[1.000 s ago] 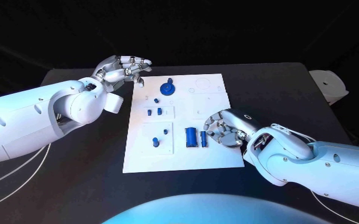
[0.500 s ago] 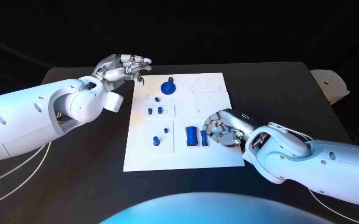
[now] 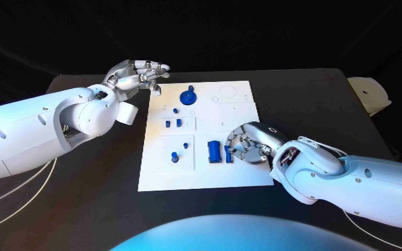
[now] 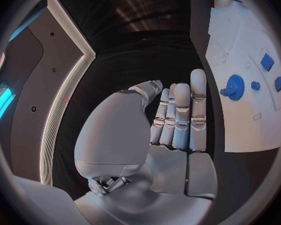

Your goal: Assemble the parts on the task board

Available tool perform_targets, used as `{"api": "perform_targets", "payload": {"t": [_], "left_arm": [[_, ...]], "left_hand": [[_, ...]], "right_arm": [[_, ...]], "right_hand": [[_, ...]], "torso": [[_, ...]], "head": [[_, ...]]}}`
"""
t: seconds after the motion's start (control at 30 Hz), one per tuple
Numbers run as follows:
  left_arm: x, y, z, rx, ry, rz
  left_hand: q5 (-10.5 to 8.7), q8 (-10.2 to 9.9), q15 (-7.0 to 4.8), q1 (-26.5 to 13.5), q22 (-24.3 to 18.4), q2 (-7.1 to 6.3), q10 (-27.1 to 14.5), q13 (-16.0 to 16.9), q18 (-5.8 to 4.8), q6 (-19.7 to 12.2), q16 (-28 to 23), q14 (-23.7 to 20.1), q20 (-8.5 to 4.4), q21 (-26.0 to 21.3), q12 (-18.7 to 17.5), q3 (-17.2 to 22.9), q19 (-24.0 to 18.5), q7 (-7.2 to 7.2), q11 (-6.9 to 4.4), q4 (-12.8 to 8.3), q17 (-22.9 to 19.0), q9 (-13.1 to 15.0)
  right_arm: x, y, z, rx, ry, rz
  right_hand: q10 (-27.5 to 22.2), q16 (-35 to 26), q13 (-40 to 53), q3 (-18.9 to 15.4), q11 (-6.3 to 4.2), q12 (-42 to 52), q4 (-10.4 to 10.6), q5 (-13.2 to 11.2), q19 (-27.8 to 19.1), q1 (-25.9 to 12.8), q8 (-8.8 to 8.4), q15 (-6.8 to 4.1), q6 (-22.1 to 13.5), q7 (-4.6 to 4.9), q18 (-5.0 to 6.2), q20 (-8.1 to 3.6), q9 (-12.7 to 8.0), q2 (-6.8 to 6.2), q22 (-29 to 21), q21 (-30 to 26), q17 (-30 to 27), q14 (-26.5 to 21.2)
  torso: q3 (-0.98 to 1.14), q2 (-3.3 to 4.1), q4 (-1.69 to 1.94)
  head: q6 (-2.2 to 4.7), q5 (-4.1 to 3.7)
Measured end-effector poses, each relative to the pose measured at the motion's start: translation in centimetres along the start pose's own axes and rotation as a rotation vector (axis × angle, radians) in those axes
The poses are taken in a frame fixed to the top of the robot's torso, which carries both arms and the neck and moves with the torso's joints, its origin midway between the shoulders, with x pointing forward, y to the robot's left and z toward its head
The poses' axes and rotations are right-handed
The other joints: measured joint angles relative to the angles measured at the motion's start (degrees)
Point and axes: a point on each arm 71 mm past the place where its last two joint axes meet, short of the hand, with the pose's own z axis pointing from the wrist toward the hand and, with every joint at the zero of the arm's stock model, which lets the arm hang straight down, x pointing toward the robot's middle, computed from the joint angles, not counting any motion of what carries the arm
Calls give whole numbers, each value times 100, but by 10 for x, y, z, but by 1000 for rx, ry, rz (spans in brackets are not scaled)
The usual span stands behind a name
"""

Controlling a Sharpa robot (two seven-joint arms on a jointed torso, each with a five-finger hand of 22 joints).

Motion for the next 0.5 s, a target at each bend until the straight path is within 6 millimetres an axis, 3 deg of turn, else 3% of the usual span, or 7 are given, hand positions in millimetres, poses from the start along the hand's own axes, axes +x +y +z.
{"api": "perform_targets", "payload": {"t": [0.17, 0.5], "left_arm": [[0, 0, 0, 0, 0, 0], [0, 0, 0, -1, 0, 0]], "left_hand": [[0, 0, 0, 0, 0, 0, 0, 0, 0, 0, 0, 0, 0, 0, 0, 0, 0, 0, 0, 0, 0, 0], [0, 0, 0, 0, 0, 0, 0, 0, 0, 0, 0, 0, 0, 0, 0, 0, 0, 0, 0, 0, 0, -1]], "right_arm": [[2, -1, 1, 7, -12, -10], [3, -2, 4, 7, -51, -31]], "right_hand": [[-41, 0, 0, -133, 41, -83, 71, -292, 0, -127, -150, 21, -119, 120, -1, 41, -119, -127, 0, 0, 0, 21], [-61, 22, -1, -234, 61, -44, 47, -294, 0, -73, -149, 41, -120, 120, -1, 41, -149, -240, -1, 0, -1, 0]], "torso": [[-2, -2, 4], [-2, 1, 4]], "head": [[-3, -5], [7, 7]]}}
